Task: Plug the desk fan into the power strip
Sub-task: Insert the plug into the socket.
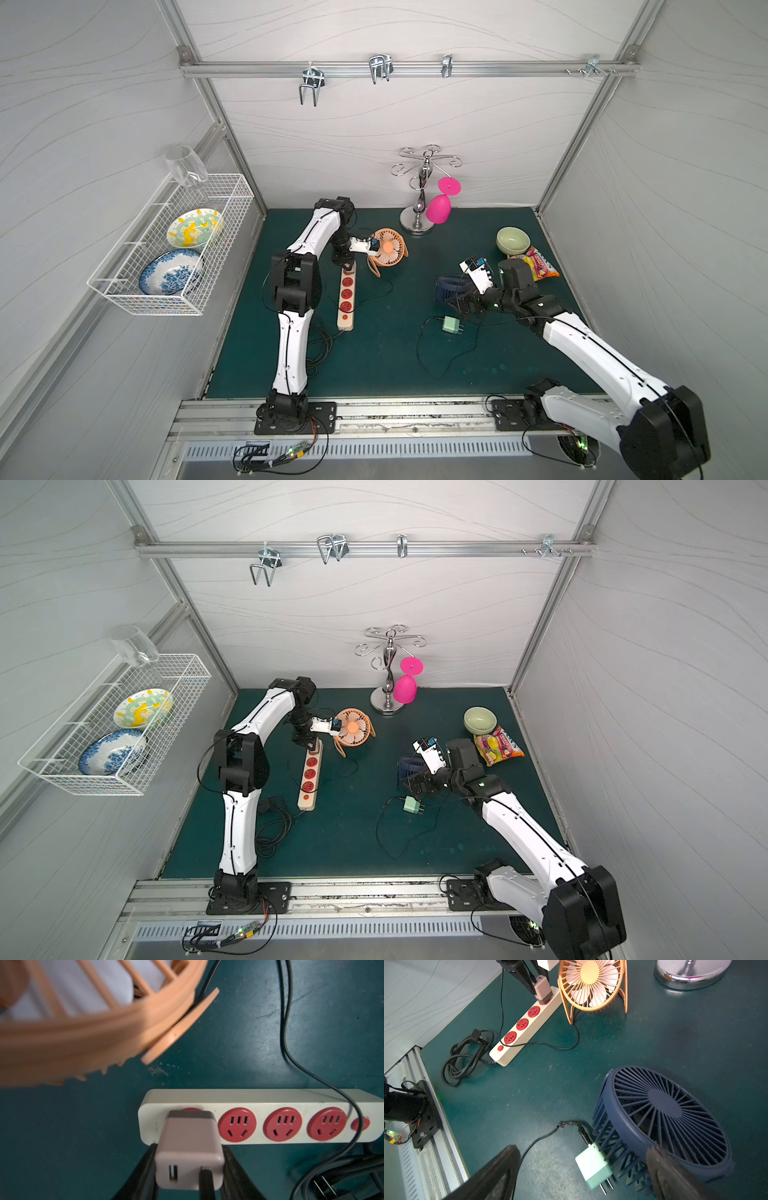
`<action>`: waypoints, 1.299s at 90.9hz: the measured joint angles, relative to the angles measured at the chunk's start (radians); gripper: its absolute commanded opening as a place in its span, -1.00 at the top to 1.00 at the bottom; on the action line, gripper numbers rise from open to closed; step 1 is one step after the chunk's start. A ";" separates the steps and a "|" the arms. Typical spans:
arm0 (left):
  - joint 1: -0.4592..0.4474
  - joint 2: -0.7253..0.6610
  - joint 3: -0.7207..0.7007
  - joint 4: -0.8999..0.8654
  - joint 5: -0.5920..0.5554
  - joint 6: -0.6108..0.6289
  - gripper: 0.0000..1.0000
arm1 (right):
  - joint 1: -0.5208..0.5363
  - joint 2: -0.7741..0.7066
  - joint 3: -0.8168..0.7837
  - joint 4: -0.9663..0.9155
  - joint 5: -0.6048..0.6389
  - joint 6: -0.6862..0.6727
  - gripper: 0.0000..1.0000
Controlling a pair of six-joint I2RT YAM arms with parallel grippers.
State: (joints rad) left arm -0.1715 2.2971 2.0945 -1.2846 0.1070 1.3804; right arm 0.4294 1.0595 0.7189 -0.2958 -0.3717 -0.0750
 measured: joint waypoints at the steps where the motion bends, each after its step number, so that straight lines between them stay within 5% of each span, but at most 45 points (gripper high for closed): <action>1: 0.000 -0.003 -0.006 0.005 0.000 -0.001 1.00 | 0.000 0.000 0.000 0.000 0.000 0.000 -0.99; 28: 0.005 -0.086 -0.152 0.125 0.004 -0.010 1.00 | 0.000 0.000 0.000 0.000 -0.001 0.000 -0.98; 56: -0.018 -0.020 -0.044 0.039 -0.039 -0.041 1.00 | 0.000 0.000 0.000 -0.001 -0.001 0.000 -0.98; 86: 0.002 -0.122 -0.223 0.183 -0.031 -0.041 1.00 | 0.000 0.000 0.000 -0.001 -0.003 0.000 -0.98; 118: -0.037 -0.063 -0.124 0.105 -0.085 -0.062 1.00 | 0.000 0.000 0.000 -0.002 -0.002 0.000 -0.98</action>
State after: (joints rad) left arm -0.2081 2.2345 1.9705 -1.1797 0.0223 1.3186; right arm 0.4294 1.0592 0.7189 -0.2974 -0.3740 -0.0750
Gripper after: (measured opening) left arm 0.449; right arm 0.992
